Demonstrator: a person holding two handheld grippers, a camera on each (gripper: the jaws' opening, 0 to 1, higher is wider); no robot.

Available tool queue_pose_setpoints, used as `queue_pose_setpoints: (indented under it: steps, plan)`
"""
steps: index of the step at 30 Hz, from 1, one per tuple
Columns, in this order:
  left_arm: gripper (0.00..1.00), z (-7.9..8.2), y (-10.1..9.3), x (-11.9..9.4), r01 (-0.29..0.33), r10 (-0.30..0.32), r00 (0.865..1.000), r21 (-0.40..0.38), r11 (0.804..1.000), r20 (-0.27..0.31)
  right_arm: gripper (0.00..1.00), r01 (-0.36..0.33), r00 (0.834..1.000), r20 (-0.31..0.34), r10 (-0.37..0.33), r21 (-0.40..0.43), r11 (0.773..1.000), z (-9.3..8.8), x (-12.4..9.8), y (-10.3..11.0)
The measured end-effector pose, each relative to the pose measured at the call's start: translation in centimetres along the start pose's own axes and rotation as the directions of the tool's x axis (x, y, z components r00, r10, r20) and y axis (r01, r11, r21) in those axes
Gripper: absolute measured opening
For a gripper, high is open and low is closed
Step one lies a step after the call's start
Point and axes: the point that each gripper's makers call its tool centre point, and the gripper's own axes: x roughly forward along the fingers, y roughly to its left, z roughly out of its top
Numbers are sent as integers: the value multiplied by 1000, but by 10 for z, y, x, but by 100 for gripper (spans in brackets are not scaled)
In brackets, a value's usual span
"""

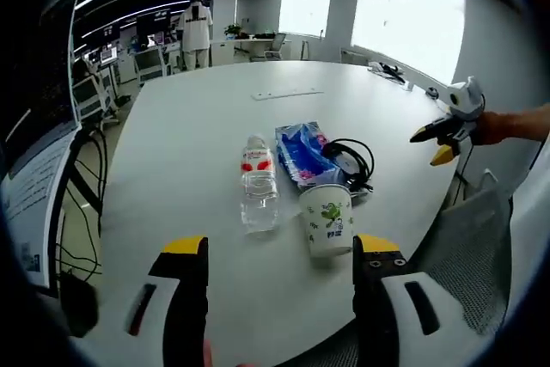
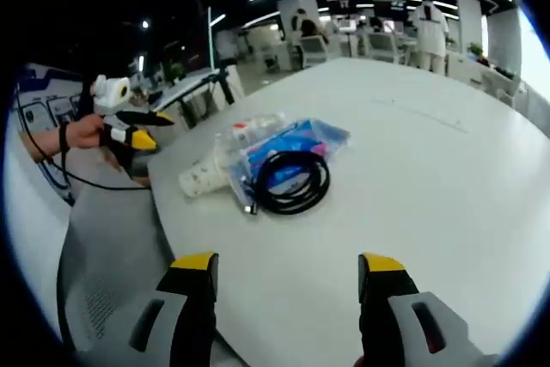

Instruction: Arrange the tabletop items into an orderly group along one side of the table until the central work area is clear of visible clutter.

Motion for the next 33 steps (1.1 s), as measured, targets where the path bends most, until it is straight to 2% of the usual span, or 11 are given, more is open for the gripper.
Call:
queue_pose_setpoints:
  steps: [33]
  plan:
    - [68, -2, -1, 1, 4, -4, 1000, -23, 1000, -2, 66, 4, 1000, 1, -4, 14, 1000, -2, -2, -4]
